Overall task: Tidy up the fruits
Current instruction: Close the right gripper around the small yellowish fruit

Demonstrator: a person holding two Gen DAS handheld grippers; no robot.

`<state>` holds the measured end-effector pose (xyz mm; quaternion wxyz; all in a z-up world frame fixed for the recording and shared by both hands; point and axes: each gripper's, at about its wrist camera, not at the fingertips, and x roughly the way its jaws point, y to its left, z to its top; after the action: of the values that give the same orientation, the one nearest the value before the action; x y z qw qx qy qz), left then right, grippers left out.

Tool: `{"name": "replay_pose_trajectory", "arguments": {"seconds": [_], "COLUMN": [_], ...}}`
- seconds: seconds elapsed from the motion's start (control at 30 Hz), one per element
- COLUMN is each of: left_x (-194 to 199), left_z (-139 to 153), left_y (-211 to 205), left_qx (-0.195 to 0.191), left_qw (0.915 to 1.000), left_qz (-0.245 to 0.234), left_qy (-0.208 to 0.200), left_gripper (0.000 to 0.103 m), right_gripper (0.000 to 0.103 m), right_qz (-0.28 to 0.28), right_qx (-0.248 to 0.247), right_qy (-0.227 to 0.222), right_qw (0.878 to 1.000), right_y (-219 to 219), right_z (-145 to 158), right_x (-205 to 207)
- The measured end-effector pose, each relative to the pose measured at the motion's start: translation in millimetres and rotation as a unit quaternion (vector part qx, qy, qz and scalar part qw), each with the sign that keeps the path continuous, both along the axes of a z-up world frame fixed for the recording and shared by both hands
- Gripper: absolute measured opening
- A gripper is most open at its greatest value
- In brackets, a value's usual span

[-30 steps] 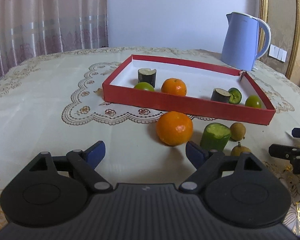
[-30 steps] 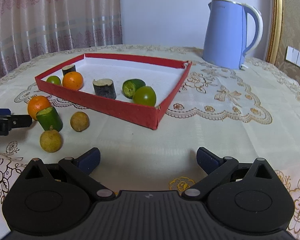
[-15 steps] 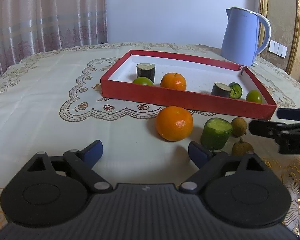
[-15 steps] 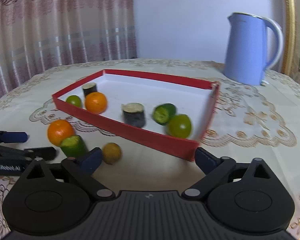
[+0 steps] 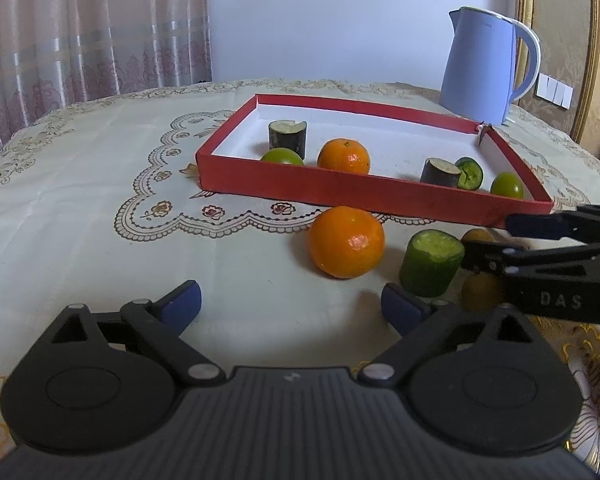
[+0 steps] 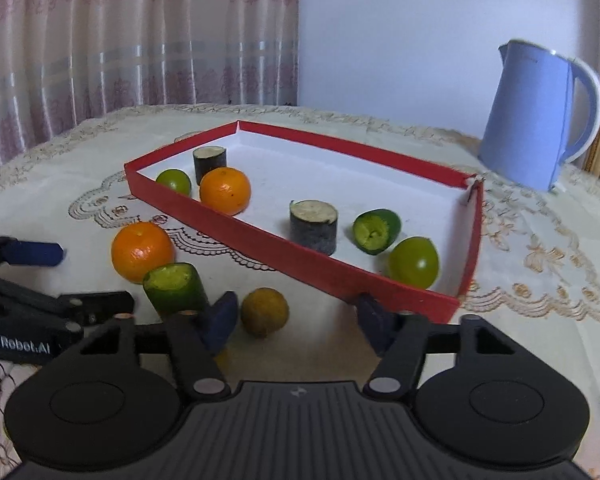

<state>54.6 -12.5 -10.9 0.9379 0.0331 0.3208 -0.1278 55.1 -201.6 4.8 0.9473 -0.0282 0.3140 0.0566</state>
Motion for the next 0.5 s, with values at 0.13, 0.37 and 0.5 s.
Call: {"name": "replay_pose_trajectory", "arguments": {"seconds": [0.13,0.37,0.5], "left_x": [0.0,1.0,1.0], "left_z": [-0.6,-0.8,-1.1], "left_y": [-0.2,-0.8,-1.4], "left_qx": [0.002,0.003,0.006], "left_qw": [1.0,1.0,1.0], "left_qz": [-0.002,-0.003,-0.001], "left_qy": [0.001,0.003,0.003], "left_gripper": [0.099,0.102,0.103], "right_gripper": [0.057,0.039,0.026], "right_qz": [0.003,0.018,0.018], "right_qx": [0.004,0.028,0.026], "right_qy": [0.004,0.009,0.005], "right_qw": [1.0,0.999,0.999], "right_y": [0.6,0.3,1.1], "right_z": [1.2,1.2,0.5], "right_x": [3.3,3.3,-0.9]}}
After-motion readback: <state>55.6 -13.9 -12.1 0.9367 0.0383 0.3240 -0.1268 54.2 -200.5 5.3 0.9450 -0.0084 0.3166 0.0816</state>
